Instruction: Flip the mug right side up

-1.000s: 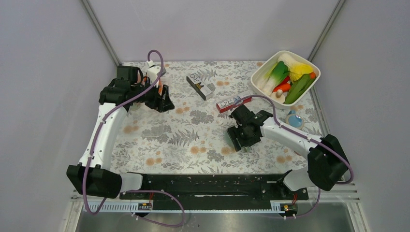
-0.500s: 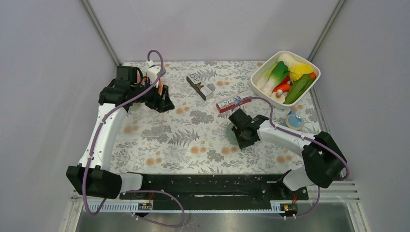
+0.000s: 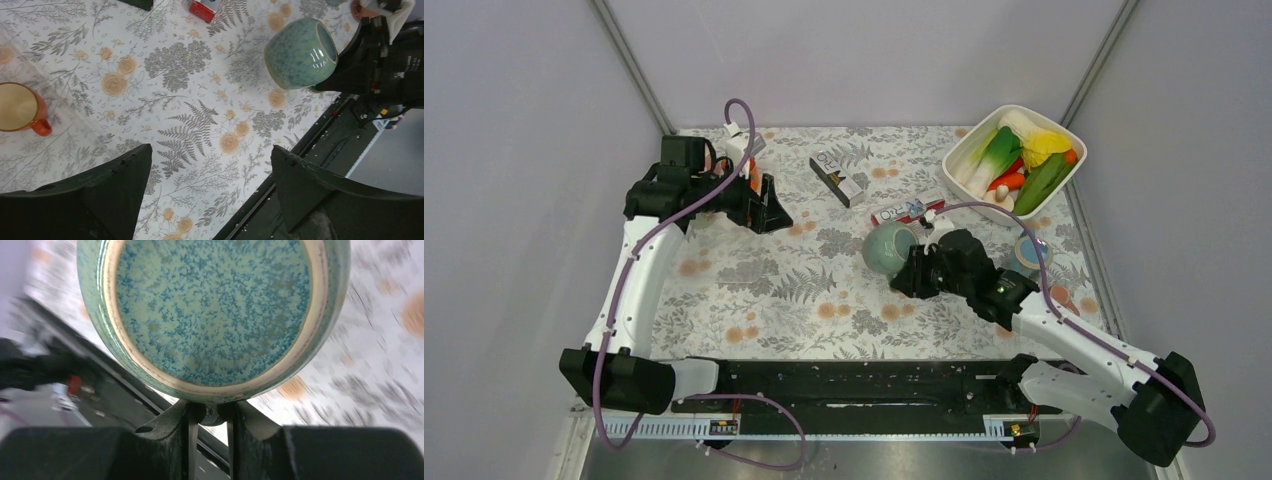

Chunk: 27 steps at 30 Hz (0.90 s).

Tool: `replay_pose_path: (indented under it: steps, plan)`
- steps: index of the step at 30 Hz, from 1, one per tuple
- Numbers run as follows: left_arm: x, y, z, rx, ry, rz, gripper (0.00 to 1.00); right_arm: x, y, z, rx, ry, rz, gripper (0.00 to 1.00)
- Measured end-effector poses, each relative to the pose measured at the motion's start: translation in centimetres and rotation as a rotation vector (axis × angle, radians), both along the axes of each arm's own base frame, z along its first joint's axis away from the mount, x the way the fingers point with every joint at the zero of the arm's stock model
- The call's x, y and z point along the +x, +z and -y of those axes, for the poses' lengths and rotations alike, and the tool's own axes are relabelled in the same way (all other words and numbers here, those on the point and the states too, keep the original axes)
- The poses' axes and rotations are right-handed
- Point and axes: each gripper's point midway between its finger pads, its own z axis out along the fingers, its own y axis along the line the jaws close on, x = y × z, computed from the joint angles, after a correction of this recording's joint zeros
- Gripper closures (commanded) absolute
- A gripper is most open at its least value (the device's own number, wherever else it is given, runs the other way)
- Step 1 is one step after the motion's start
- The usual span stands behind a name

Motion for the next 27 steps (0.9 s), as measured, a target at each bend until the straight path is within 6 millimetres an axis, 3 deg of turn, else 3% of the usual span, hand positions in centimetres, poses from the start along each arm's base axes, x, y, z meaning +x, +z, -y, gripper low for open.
replay_pose_path:
  steps: [5,10,14,18,24,27]
  plan:
    - [-1.4,2.7,2.5,-0.130,-0.073,-0.031,0.01,1.9,7.7,-4.0,0.304,0.008,0.132,1.00]
    - [-4.4,5.4,6.5,-0.269,-0.229,-0.083,0.01,2.6,12.5,-6.8,0.492,0.052,0.163,1.00]
    - [-5.5,6.2,8.4,-0.305,-0.284,-0.100,0.01,2.7,14.5,-8.0,0.569,0.083,0.179,1.00]
    - [-5.1,6.4,9.1,-0.323,-0.282,-0.114,0.07,2.2,15.5,-8.8,0.610,0.113,0.175,1.00]
    - [-4.2,6.5,10.5,-0.349,-0.287,-0.132,0.25,1.6,15.7,-10.1,0.637,0.157,0.151,1.00]
    - [-4.0,6.2,11.2,-0.362,-0.293,-0.152,0.47,1.5,15.5,-10.5,0.634,0.166,0.137,1.00]
